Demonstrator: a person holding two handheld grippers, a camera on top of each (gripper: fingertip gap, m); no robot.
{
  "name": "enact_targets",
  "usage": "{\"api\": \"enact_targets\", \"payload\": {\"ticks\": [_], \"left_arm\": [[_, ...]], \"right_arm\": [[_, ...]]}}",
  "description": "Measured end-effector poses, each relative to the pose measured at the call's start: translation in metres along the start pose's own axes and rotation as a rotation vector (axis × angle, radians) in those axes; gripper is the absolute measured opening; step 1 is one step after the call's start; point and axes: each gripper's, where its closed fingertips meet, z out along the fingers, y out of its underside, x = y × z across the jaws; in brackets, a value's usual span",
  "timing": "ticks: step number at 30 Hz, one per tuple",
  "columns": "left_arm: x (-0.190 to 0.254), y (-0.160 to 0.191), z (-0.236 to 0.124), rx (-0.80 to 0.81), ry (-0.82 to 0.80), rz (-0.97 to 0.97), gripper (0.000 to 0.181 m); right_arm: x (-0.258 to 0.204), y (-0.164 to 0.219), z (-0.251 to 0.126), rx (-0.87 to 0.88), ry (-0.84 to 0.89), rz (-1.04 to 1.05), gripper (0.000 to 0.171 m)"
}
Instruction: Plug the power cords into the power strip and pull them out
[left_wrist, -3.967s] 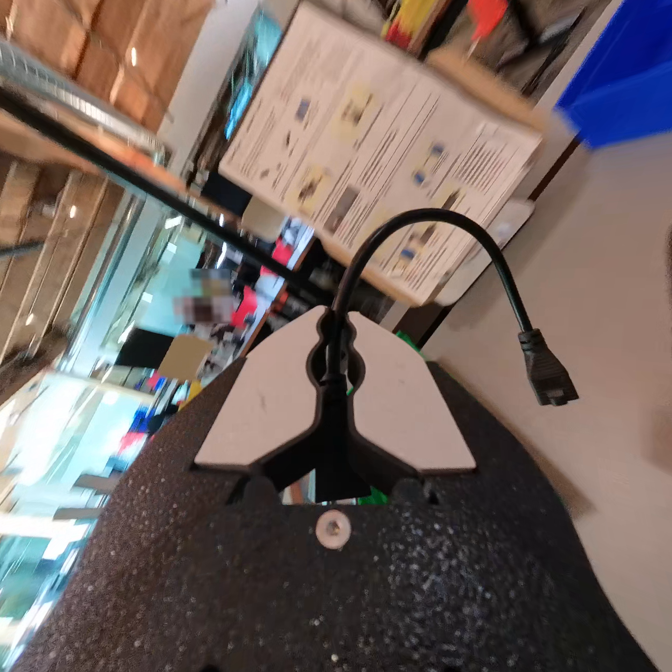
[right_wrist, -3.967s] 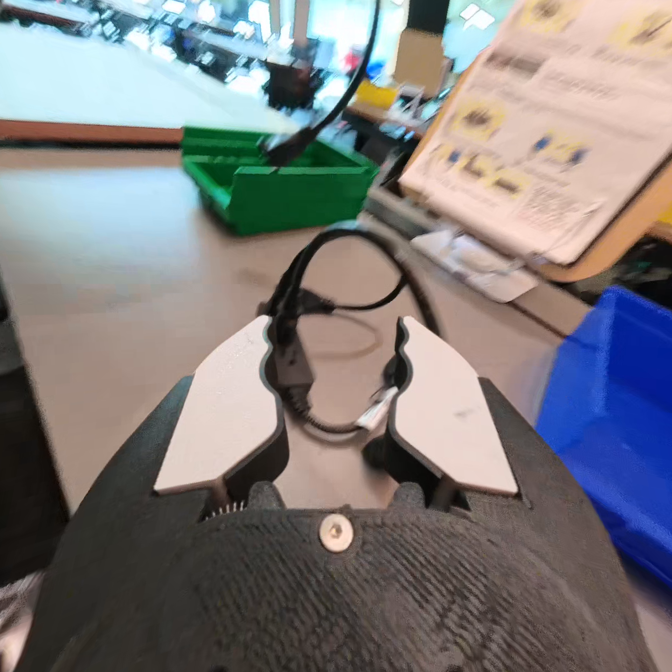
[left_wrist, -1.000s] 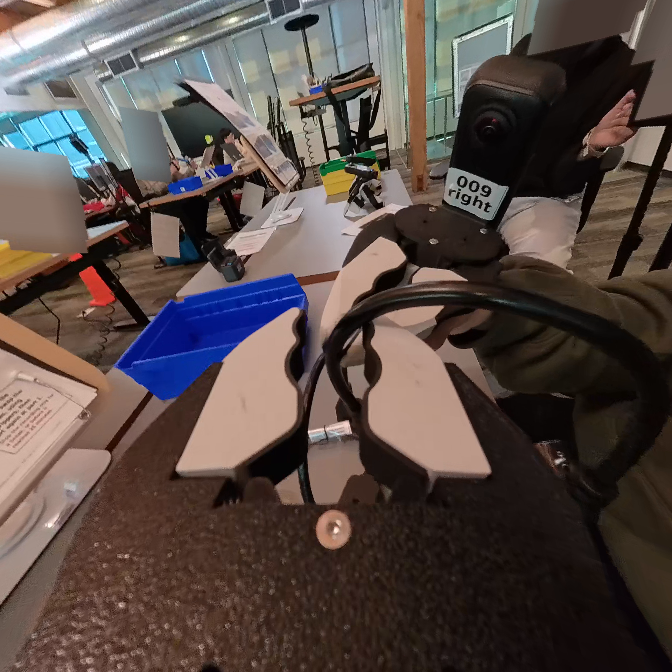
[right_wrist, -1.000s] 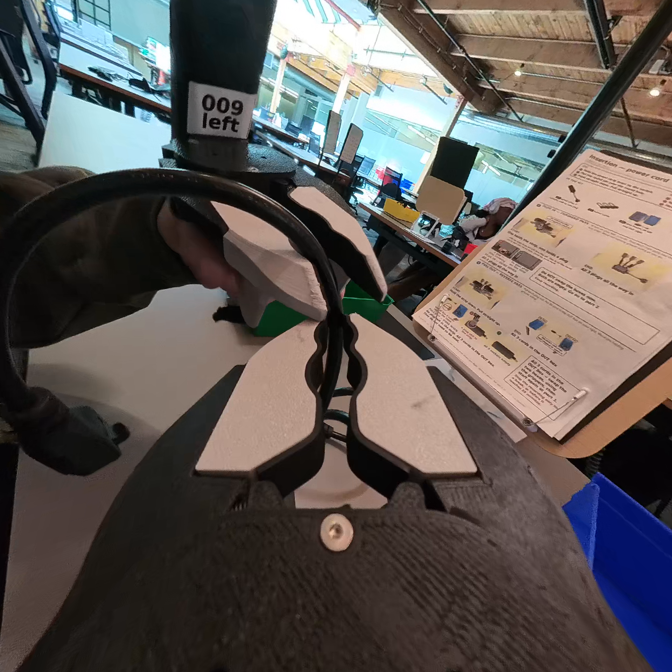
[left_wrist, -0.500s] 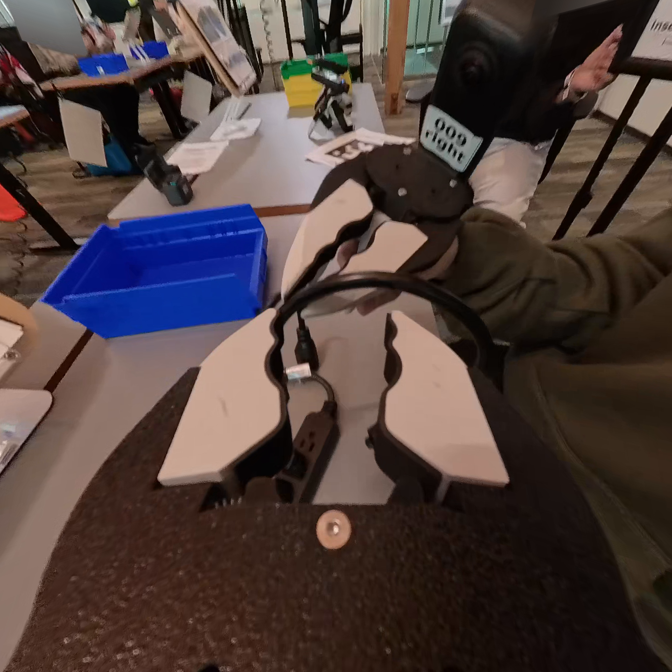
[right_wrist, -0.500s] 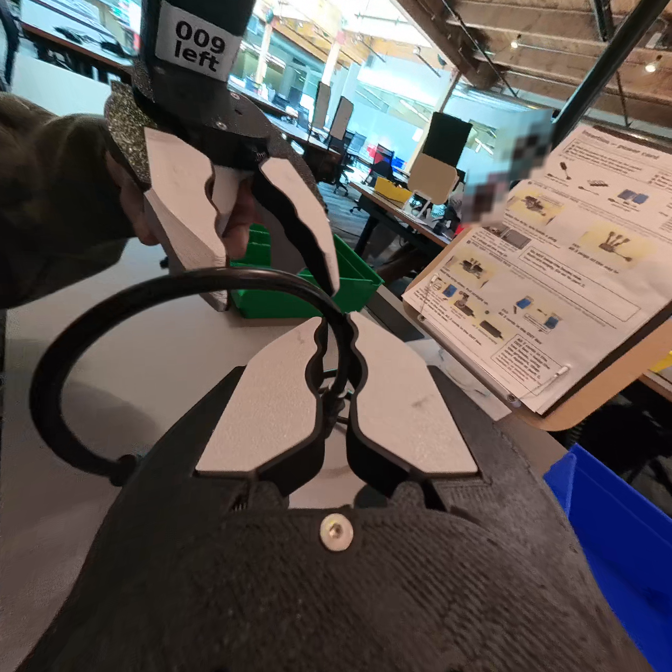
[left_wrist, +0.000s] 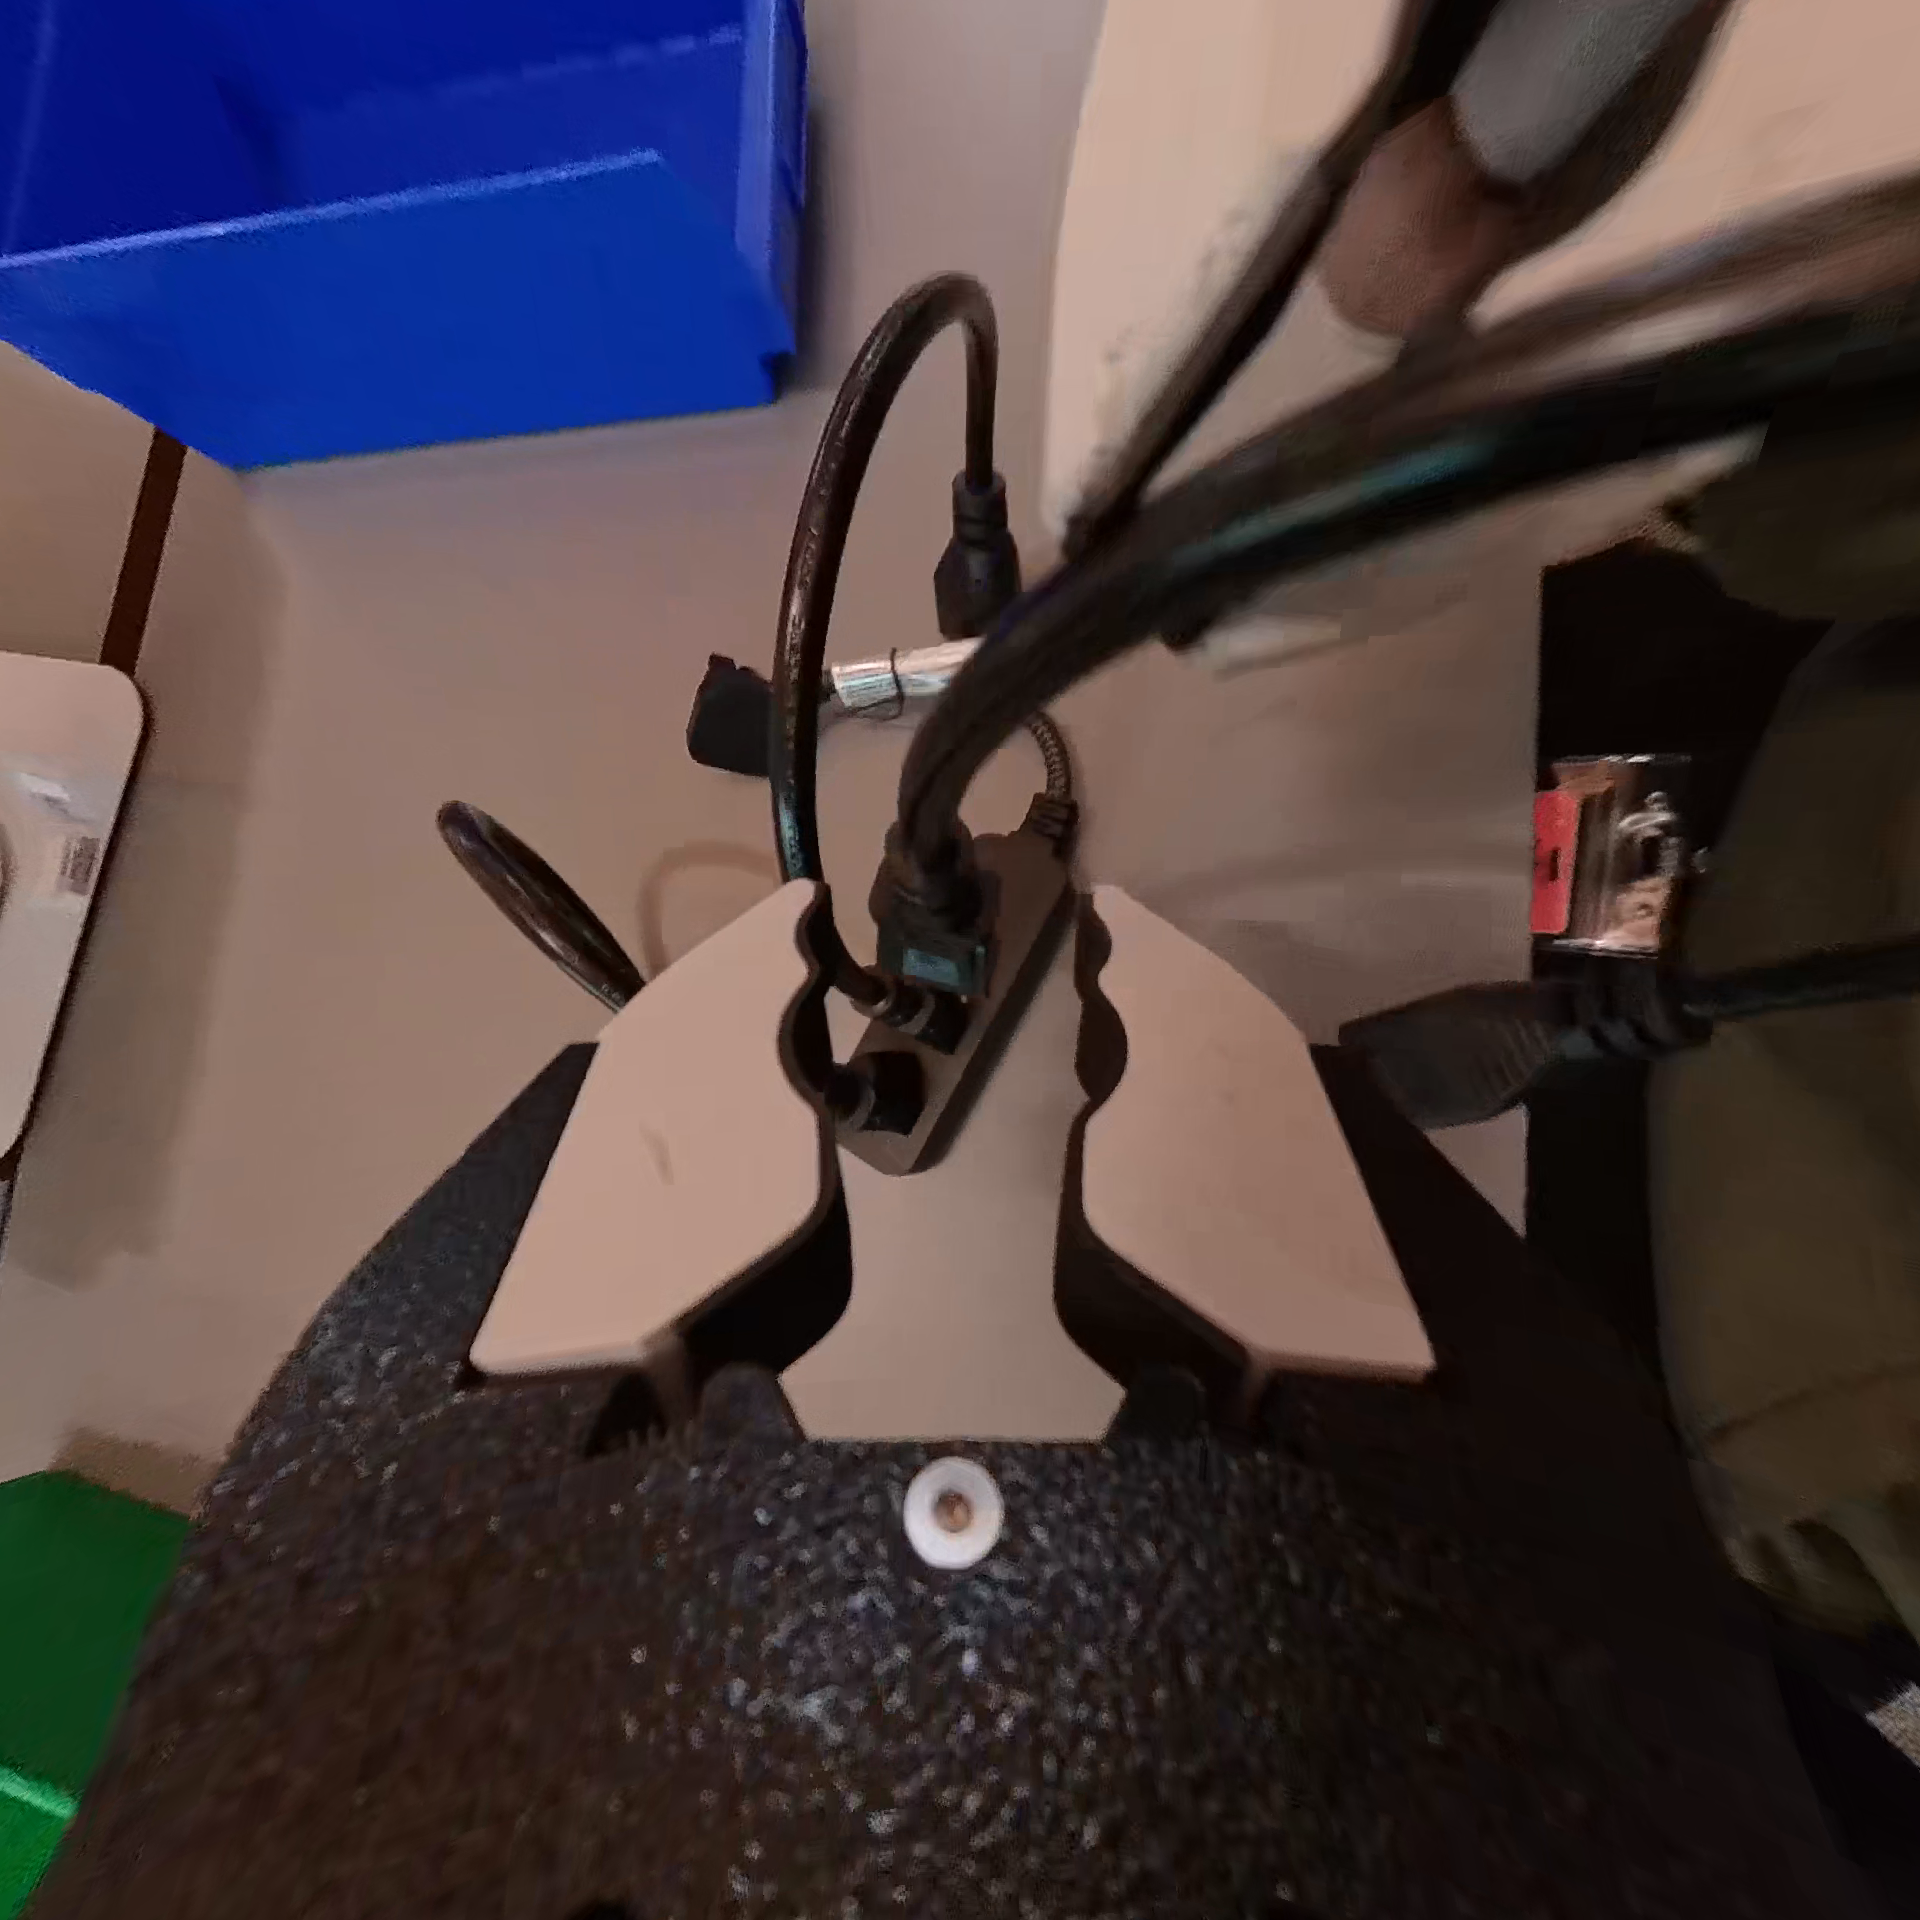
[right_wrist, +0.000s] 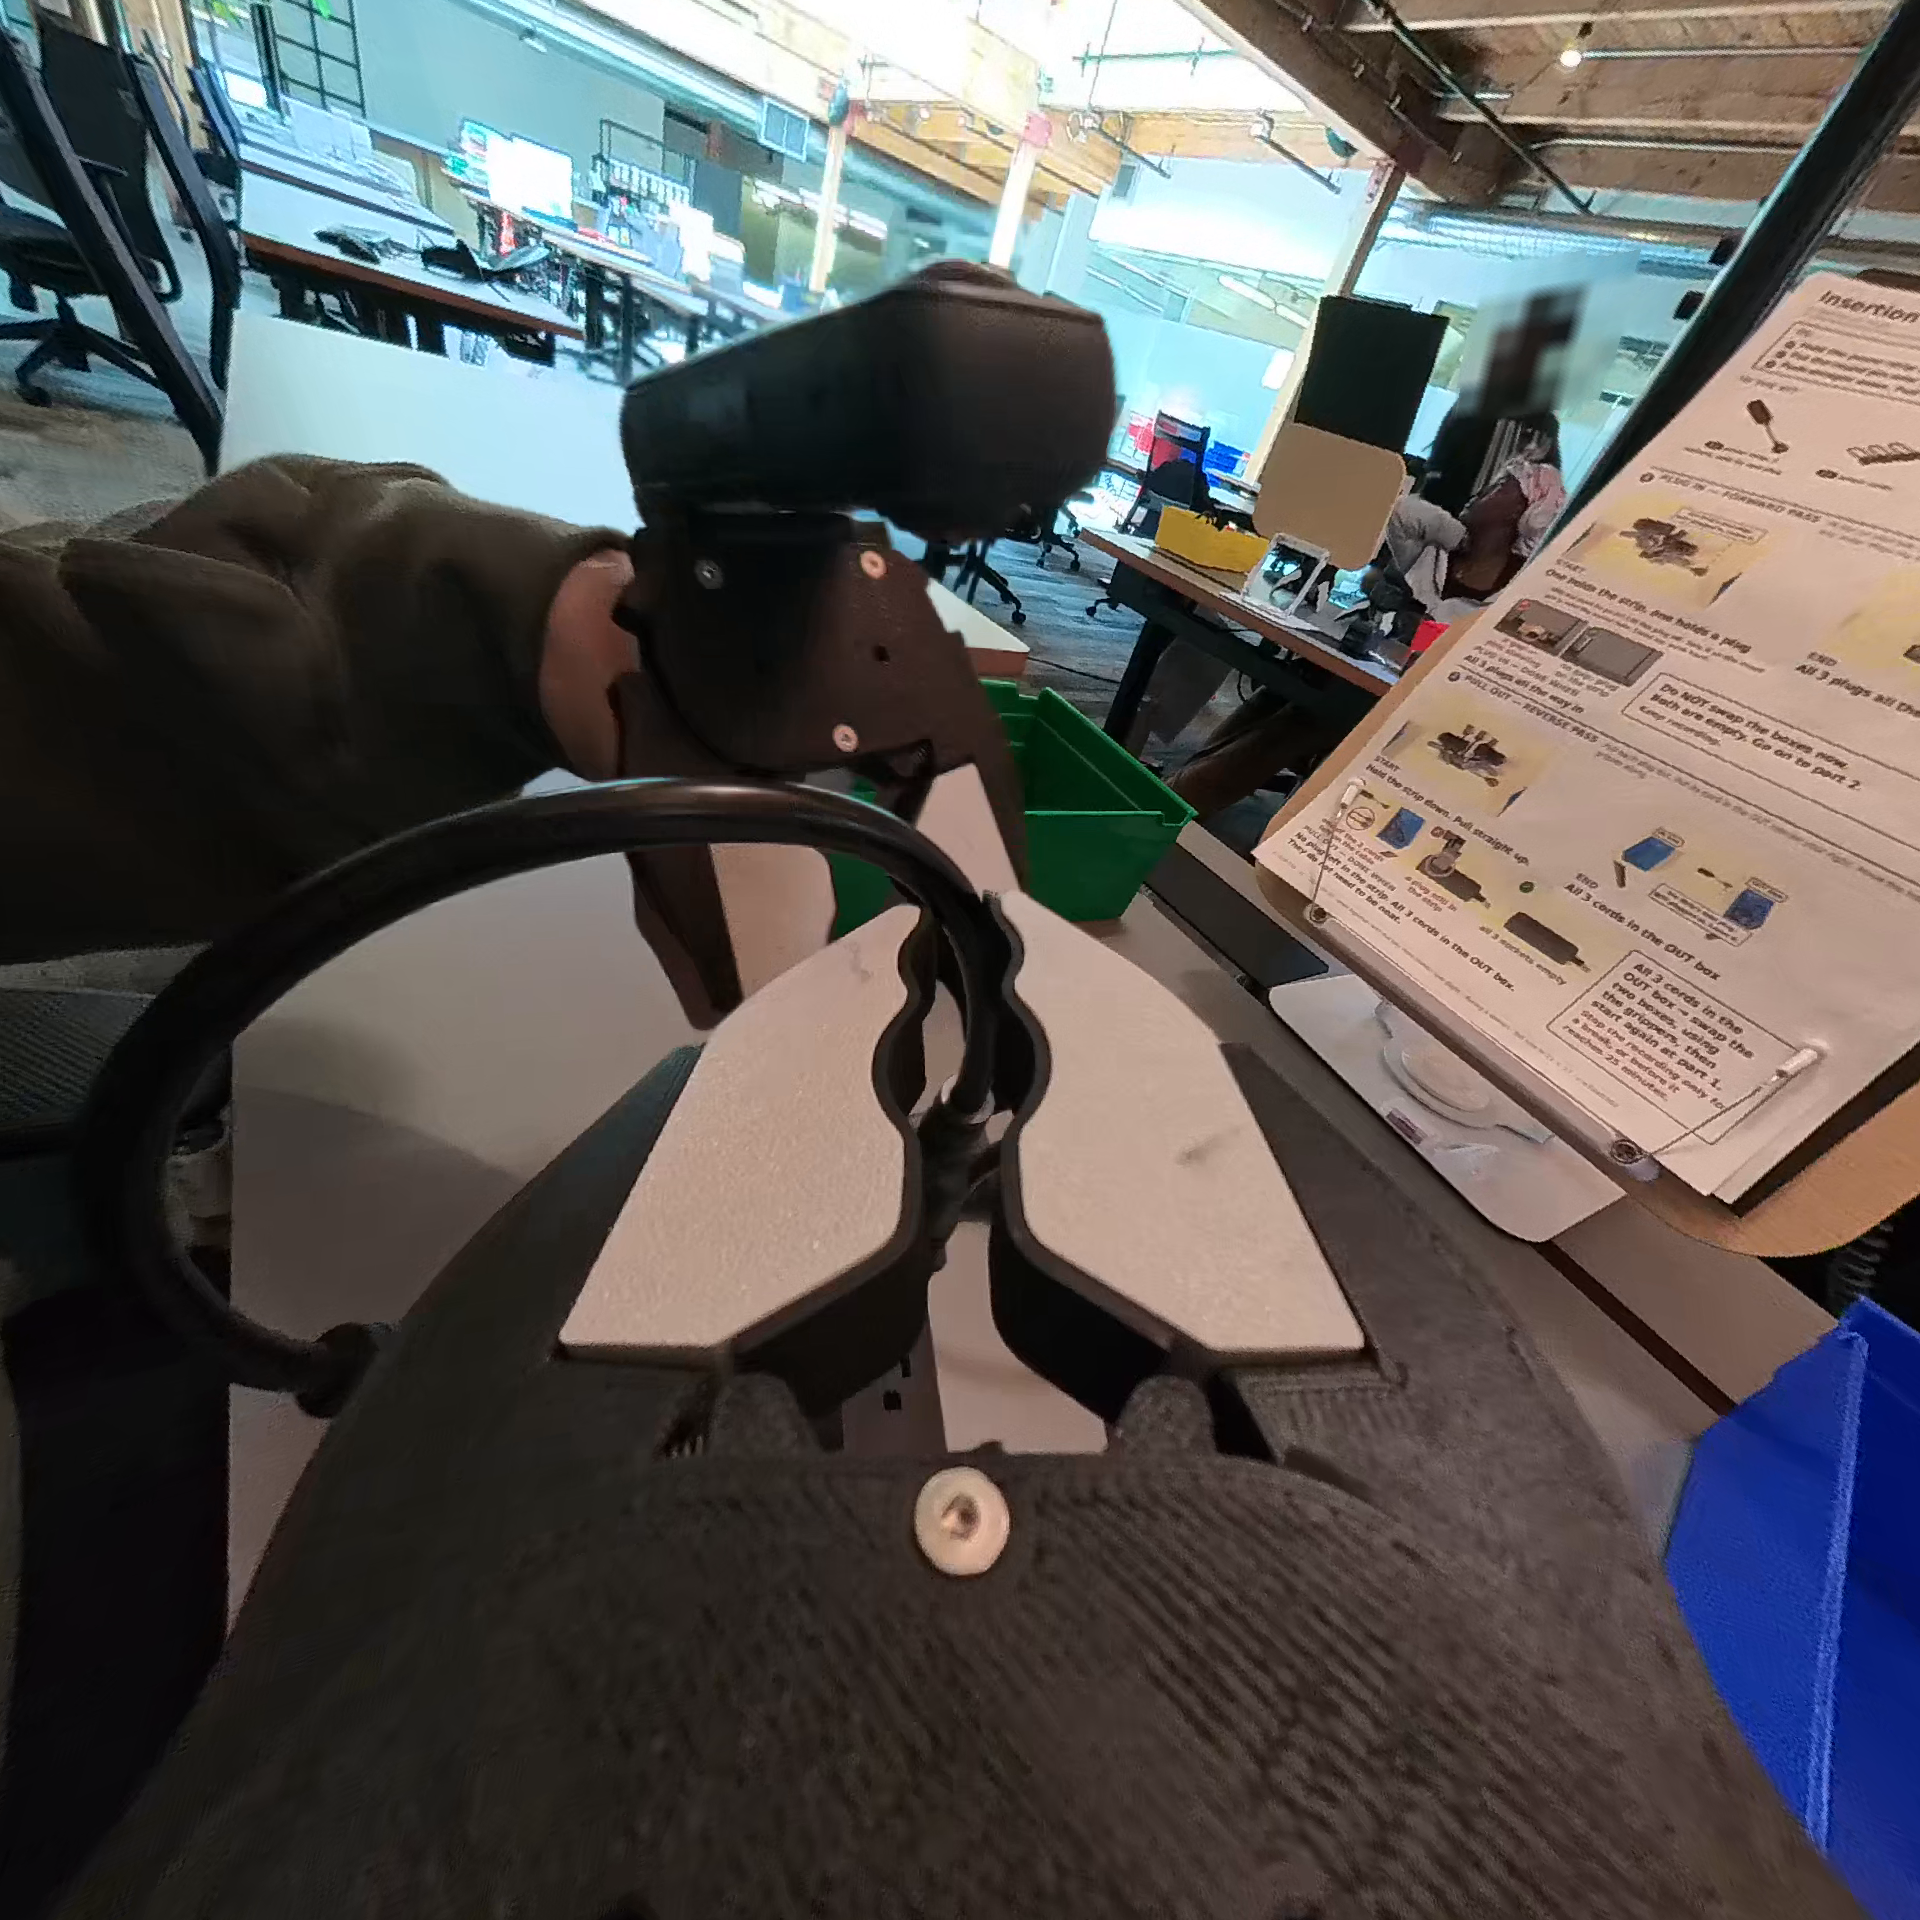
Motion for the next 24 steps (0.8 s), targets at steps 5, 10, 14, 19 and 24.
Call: {"api": "enact_targets", "payload": {"ticks": [5,10,14,19,24], "left_arm": [[-0.003,-0.005,0.009,-0.067,-0.011,0.061,0.039],[-0.002,-0.007,0.009,-0.150,0.029,0.105,0.026],[0.003,-0.009,0.012,-0.209,0.064,0.138,0.026],[0.011,-0.008,0.017,-0.270,0.136,0.175,0.020],[0.016,-0.012,0.021,-0.265,0.175,0.220,0.014]], "right_arm": [[-0.007,0.003,0.000,-0.059,-0.008,-0.056,0.008],[-0.008,0.008,-0.005,-0.151,0.029,-0.122,0.008],[-0.013,0.007,-0.005,-0.194,0.032,-0.163,0.008],[-0.016,0.010,-0.004,-0.212,0.030,-0.167,0.008],[-0.014,0.012,-0.005,-0.225,0.052,-0.169,0.008]]}}
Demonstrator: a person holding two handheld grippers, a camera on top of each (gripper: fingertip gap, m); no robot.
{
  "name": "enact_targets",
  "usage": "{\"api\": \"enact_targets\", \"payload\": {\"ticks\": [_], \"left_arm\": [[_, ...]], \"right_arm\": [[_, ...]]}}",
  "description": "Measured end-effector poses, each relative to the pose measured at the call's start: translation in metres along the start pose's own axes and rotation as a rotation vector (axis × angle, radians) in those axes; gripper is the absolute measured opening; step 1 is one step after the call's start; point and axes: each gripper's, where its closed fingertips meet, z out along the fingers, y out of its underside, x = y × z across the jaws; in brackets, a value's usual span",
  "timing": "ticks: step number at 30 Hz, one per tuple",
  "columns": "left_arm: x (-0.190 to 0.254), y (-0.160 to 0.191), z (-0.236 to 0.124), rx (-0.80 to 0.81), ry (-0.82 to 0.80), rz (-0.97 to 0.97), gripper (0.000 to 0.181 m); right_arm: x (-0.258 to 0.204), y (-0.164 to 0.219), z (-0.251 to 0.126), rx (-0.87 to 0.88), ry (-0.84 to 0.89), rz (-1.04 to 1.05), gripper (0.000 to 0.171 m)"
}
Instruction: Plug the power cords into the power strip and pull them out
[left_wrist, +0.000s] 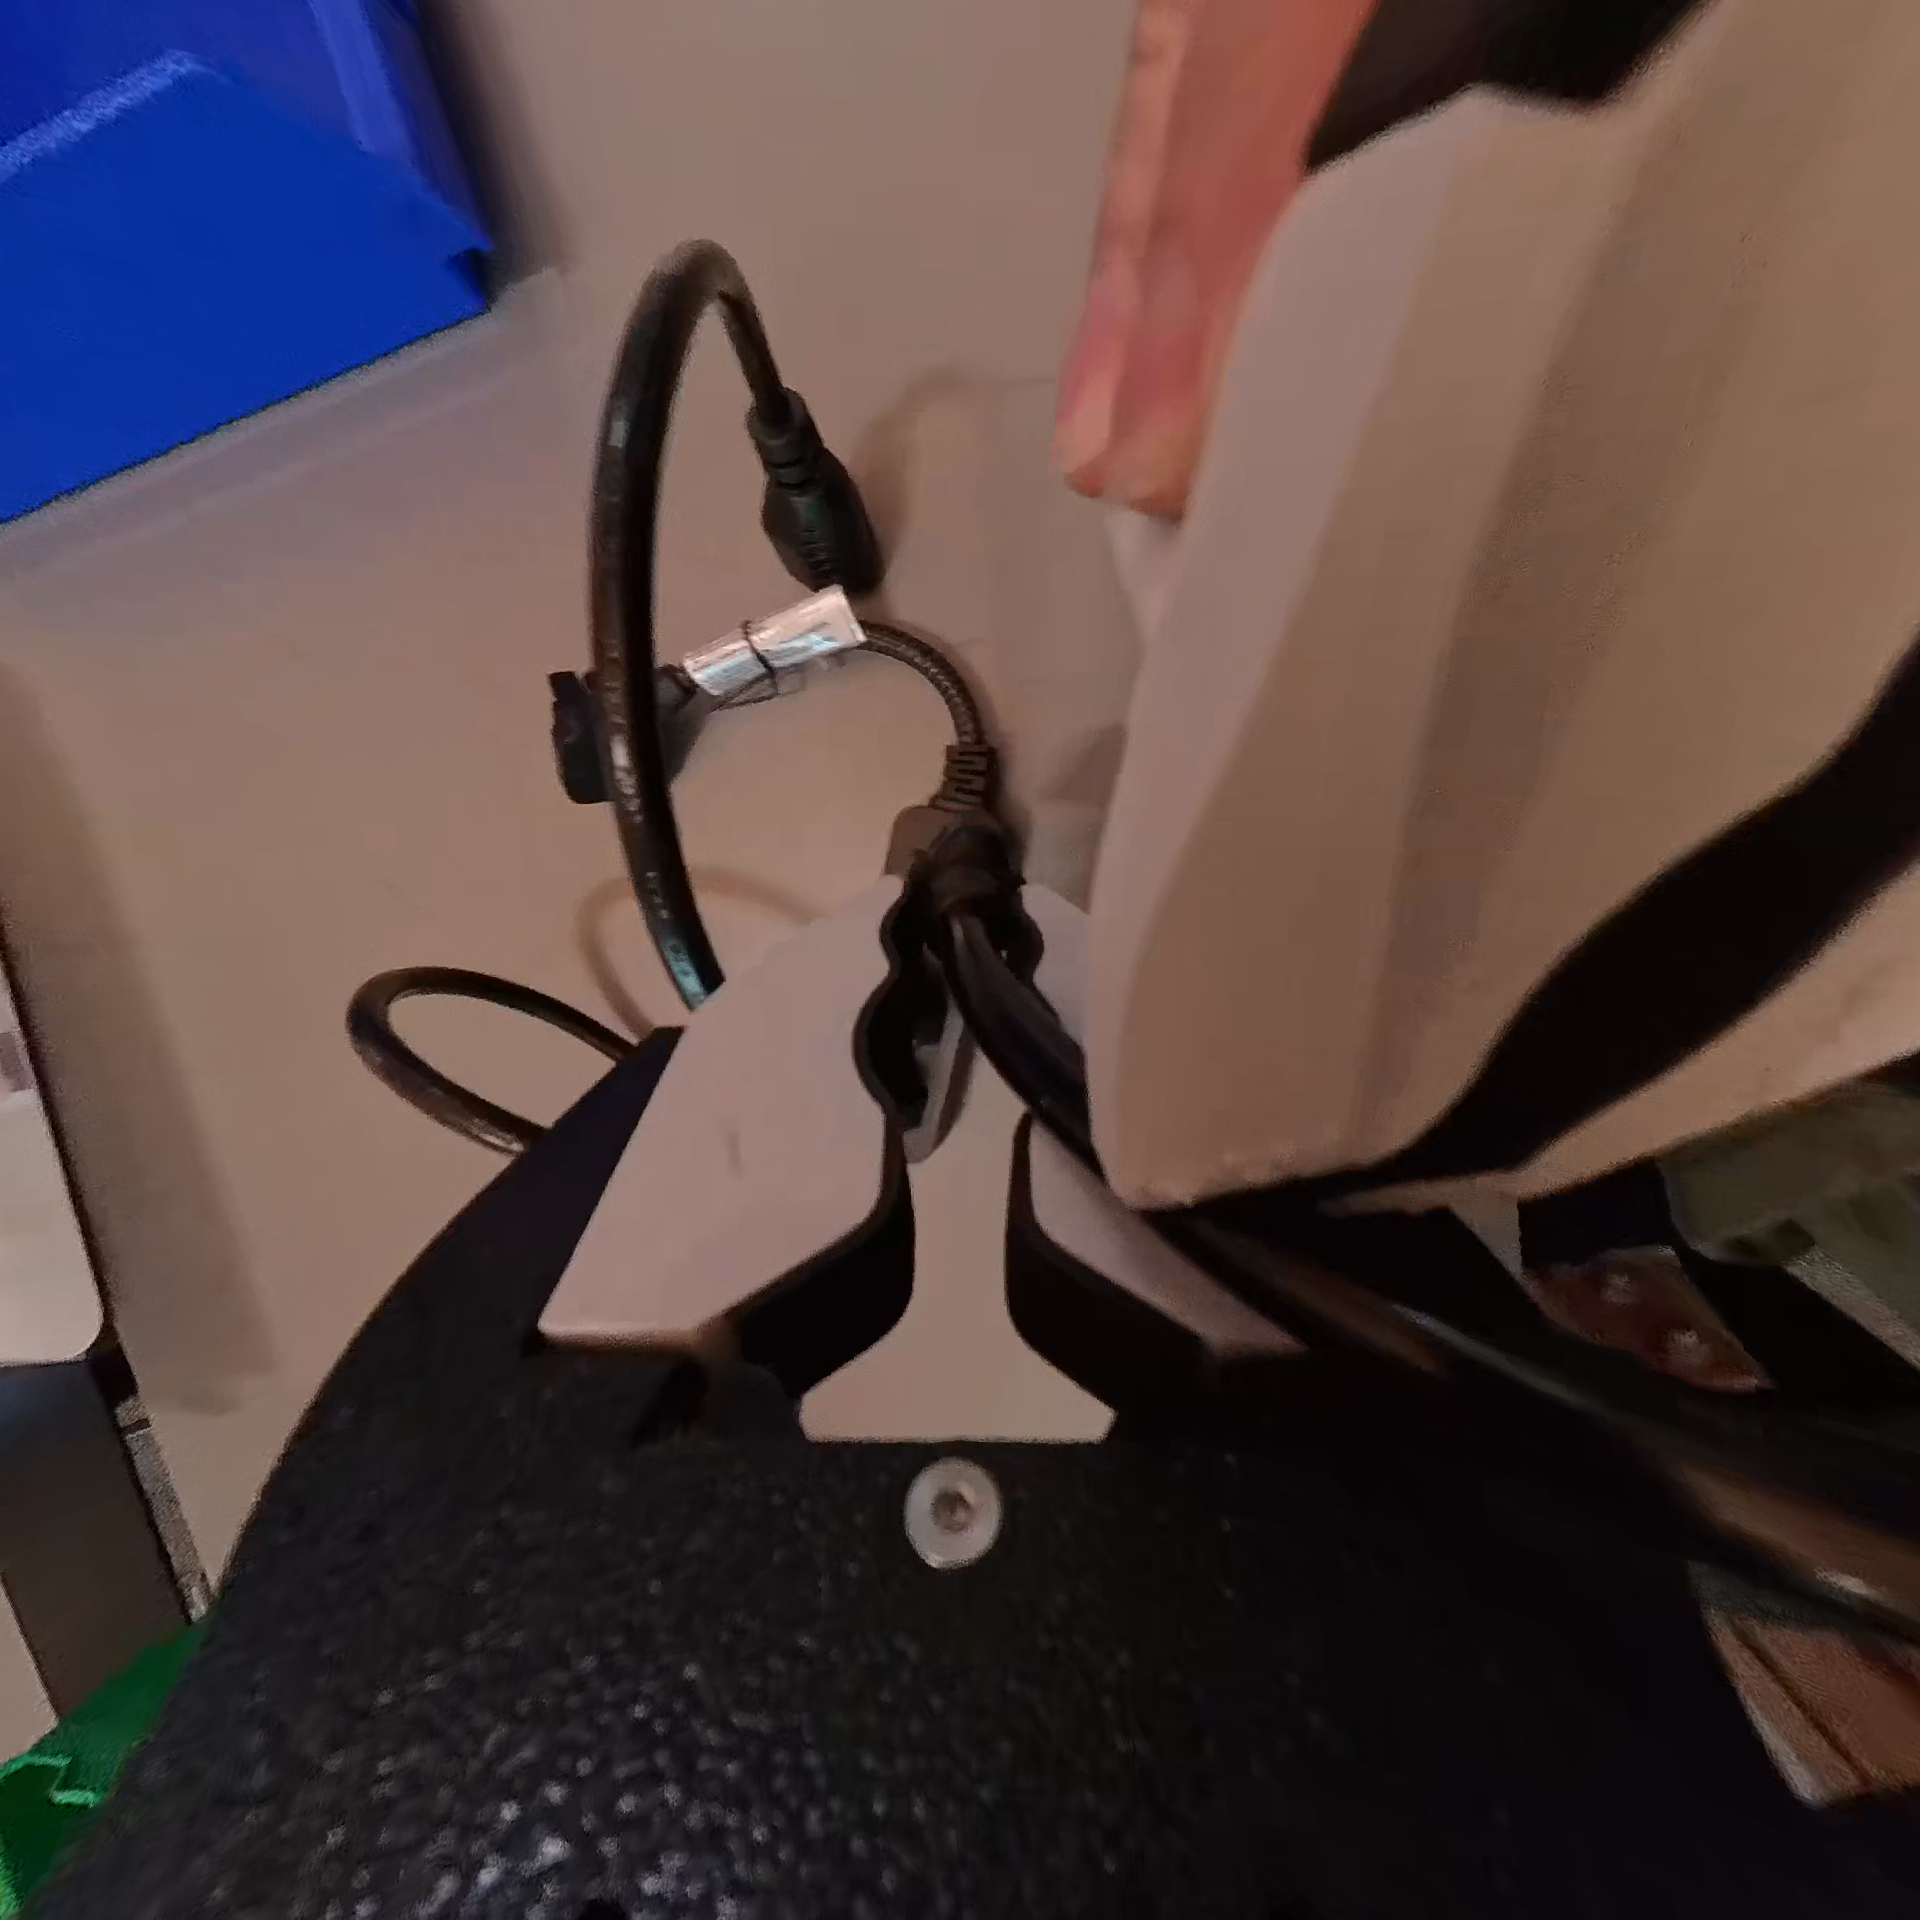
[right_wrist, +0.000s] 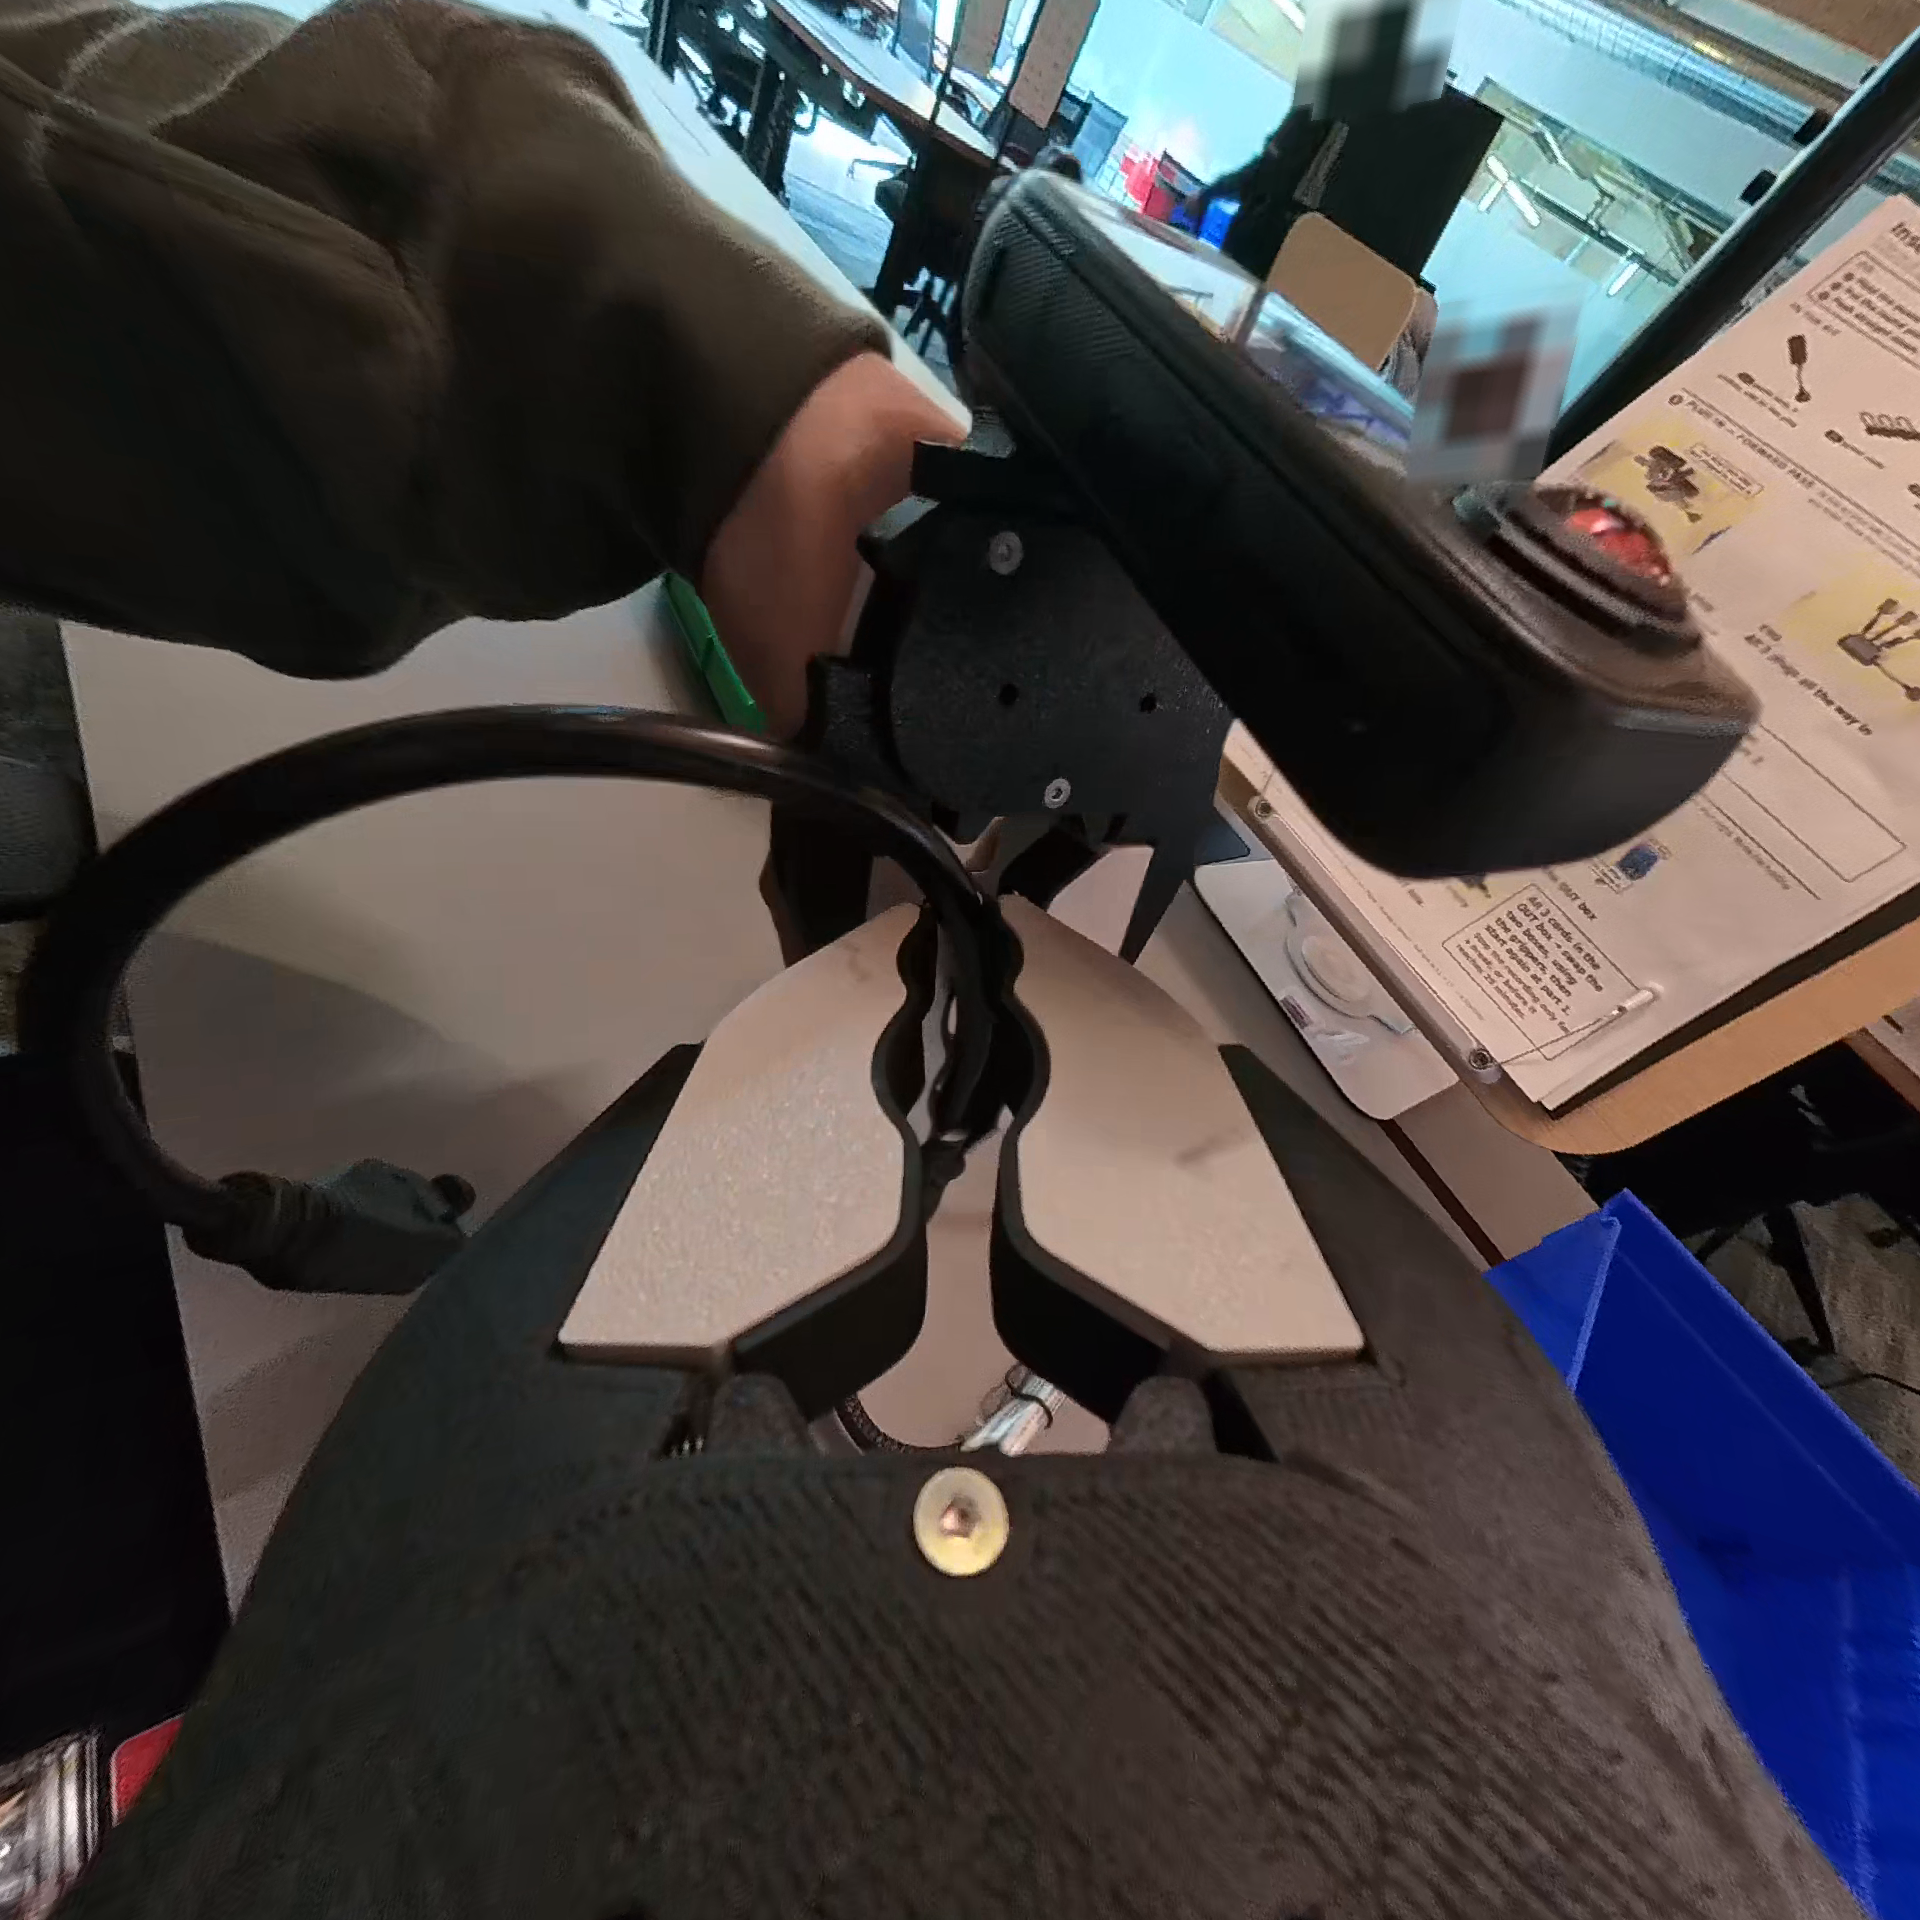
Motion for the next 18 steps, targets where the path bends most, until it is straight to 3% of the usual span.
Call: {"api": "enact_targets", "payload": {"ticks": [5,9,12,16,18], "left_arm": [[-0.010,-0.014,-0.007,0.122,-0.063,-0.029,0.014],[-0.017,-0.010,-0.014,0.189,-0.069,-0.074,0.014],[-0.015,-0.014,-0.023,0.278,-0.025,-0.099,0.014],[-0.009,-0.022,-0.031,0.326,0.007,-0.083,0.014],[-0.005,-0.024,-0.032,0.314,-0.001,-0.052,0.014]], "right_arm": [[0.004,-0.007,-0.008,0.099,-0.016,0.089,0.015],[0.023,-0.001,-0.028,0.190,0.018,0.267,0.049],[0.023,0.035,-0.022,0.105,-0.039,0.370,0.061],[0.008,0.075,0.003,-0.010,-0.073,0.367,0.059],[0.004,0.073,0.012,0.024,-0.080,0.364,0.047]]}}
